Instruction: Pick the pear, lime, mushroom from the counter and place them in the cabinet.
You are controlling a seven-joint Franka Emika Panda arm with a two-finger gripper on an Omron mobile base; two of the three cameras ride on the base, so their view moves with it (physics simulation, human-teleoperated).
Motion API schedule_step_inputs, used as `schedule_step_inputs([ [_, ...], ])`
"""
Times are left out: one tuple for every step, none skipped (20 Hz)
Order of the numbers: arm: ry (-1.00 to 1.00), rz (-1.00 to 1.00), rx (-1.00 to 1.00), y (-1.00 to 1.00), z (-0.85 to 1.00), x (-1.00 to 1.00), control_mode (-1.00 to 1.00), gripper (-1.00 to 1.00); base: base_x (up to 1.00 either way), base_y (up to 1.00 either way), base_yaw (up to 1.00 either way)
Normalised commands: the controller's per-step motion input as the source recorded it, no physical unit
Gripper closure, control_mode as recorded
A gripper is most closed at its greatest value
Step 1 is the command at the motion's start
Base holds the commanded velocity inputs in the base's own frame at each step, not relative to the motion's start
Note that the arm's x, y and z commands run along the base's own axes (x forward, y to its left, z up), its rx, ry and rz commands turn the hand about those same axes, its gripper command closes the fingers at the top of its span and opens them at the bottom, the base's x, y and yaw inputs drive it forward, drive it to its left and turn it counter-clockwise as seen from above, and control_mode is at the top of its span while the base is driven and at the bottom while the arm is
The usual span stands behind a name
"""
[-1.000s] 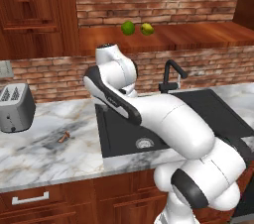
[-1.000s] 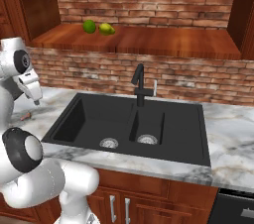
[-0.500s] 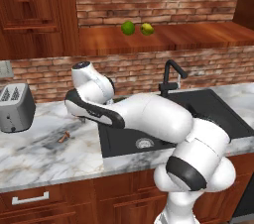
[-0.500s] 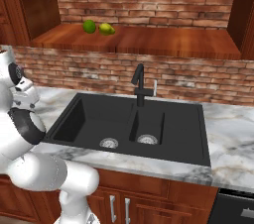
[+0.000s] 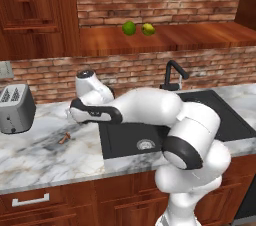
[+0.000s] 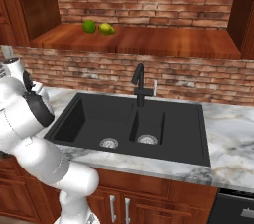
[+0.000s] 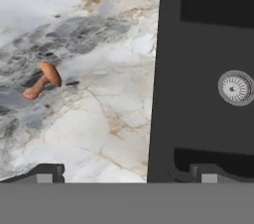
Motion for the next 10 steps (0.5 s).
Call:
schedule_step_inputs([
  [0.01,0.18,0.03,0.26,-0.31,0.57,-1.00,-1.00,0.00,0.00,0.00],
  [0.02,0.17,0.03,0.36,-0.34,0.56,-1.00,-1.00,0.00,0.00,0.00],
  [0.02,0.18,0.03,0.39,-0.33,0.57,-1.00,-1.00,0.00,0.00,0.00],
  [0.00,0.18,0.02,0.46,-0.33,0.54,-1.00,-1.00,0.00,0.00,0.00],
  [0.00,0.18,0.02,0.49,-0.29,0.55,-1.00,-1.00,0.00,0.00,0.00],
  [0.00,0.18,0.01,0.52,-0.31,0.50,-1.00,-1.00,0.00,0.00,0.00],
  [0.00,0.17,0.00,0.56,-0.31,0.44,-1.00,-1.00,0.00,0.00,0.00],
  [0.00,0.17,0.00,0.59,-0.31,0.41,-1.00,-1.00,0.00,0.00,0.00],
  [0.00,0.17,0.00,0.61,-0.25,0.36,-1.00,-1.00,0.00,0.00,0.00],
  [0.00,0.17,0.00,0.61,-0.24,0.34,-1.00,-1.00,0.00,0.00,0.00],
])
